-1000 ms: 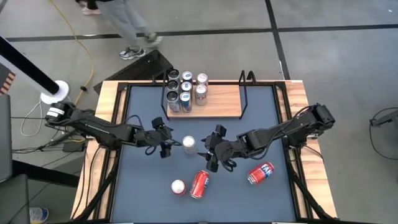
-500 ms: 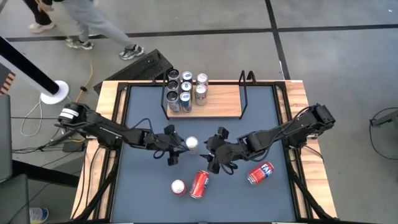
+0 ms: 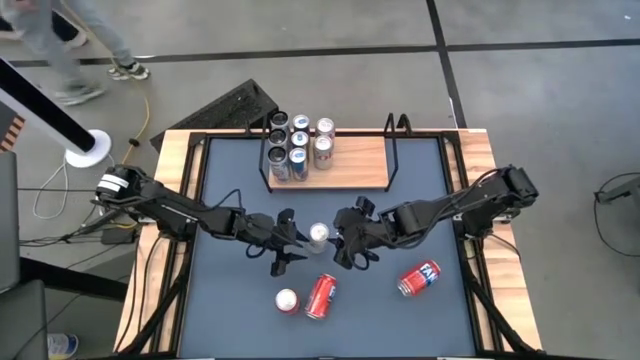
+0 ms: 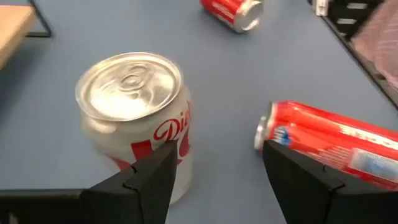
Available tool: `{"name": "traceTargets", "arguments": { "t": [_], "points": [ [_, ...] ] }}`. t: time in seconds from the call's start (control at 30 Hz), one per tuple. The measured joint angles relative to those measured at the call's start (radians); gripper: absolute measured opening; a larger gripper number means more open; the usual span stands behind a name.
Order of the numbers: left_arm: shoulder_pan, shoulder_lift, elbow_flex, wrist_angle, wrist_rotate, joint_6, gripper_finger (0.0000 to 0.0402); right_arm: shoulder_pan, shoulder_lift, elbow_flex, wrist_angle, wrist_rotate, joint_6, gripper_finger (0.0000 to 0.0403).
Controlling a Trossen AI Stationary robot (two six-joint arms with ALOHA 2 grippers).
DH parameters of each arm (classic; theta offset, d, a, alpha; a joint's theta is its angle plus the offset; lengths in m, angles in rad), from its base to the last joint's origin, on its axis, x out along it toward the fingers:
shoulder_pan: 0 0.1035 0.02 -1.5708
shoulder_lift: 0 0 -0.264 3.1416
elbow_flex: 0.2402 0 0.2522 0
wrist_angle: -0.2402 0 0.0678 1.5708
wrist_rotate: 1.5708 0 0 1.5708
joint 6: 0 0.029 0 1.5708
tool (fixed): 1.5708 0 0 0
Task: Place canned beverage on shelf
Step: Put the silver soda can aligned with the other silver soda cans on the shelf
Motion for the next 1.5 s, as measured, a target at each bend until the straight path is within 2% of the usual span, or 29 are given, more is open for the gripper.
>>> {"name": "traceTargets", "arguments": {
  "t": [0.23, 0.43, 0.63, 0.8, 0.9, 1.1, 1.33, 1.5],
  "points": [
    [-0.002, 0.001, 0.0, -0.007, 0.002, -0.005, 0.0229, -0.01, 0.0, 0.062, -0.045, -0.031, -0.122, 0.0253],
    [-0.005, 0.0, 0.0, -0.014, -0.002, -0.02, 0.0229, -0.029, 0.075, 0.11, -0.075, -0.158, -0.204, 0.0253],
    [-0.014, -0.07, -0.002, -0.102, -0.006, -0.043, 0.0229, -0.055, 0.167, 0.265, -0.186, -0.187, -0.244, 0.0255],
    [-0.038, -0.155, -0.001, -0.202, -0.072, -0.044, 0.0229, -0.062, 0.258, 0.409, -0.307, -0.191, -0.326, 0.0255],
    [-0.058, -0.207, -0.001, -0.286, -0.12, -0.055, 0.0229, -0.071, 0.321, 0.49, -0.329, -0.208, -0.322, 0.0255],
    [-0.102, -0.316, -0.001, -0.408, -0.135, -0.072, 0.0229, -0.119, 0.44, 0.648, -0.458, -0.377, -0.225, 0.0256],
    [-0.131, -0.403, -0.001, -0.485, -0.181, -0.031, 0.0229, -0.169, 0.534, 0.863, -0.651, -0.325, -0.155, 0.0256],
    [-0.134, -0.429, -0.001, -0.56, -0.199, -0.029, 0.0229, -0.179, 0.528, 0.901, -0.751, -0.345, -0.183, 0.0255]
  ]
}}
